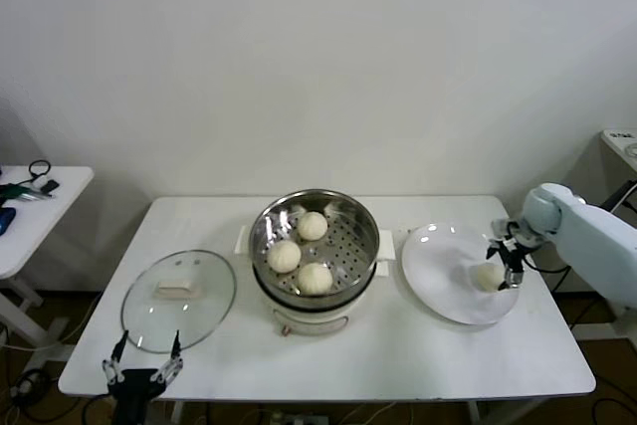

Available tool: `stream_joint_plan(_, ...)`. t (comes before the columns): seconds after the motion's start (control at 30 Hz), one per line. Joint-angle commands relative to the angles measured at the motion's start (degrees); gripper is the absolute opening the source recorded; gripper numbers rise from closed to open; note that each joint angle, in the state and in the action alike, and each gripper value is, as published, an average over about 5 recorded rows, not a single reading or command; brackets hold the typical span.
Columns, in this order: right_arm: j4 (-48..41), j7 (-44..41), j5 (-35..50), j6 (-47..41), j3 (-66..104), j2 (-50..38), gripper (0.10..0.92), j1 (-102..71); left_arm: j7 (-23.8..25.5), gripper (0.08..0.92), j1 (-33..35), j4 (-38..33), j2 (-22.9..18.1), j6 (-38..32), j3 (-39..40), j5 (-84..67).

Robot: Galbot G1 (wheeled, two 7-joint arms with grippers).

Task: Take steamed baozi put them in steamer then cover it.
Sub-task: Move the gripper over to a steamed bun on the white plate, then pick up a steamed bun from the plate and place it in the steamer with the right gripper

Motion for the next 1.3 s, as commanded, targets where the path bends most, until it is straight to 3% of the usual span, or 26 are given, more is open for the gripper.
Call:
stream_joint_plan(0.03,-2.92,-0.15,-1.55,0.31,1.32,2.39,0.823,-1.45,0.03,0.823,0.11,0.18,-0.04,0.01,-0.05,0.08)
stream_joint_plan(0.27,-3.08,-0.39,-1.43,0.4,-0.22,2.45,0.809,-0.95,0.01,0.823,0.3,0.37,-0.21,0.0,0.18,0.16)
stream_joint_plan(0.67,-1.99,-0.37,2.3,0.1,-2.17,1.82,0.677,2.02,0.03,0.823,0.38,0.38,-0.36,-0.04,0.67,0.68)
stream_joint_plan(1.3,11.64,2.67,41.96,-10.84,-33.22,8.18,0.674,38.35,0.75,0.823,0.75,-0.83,0.82,-0.08,1.76,0.38)
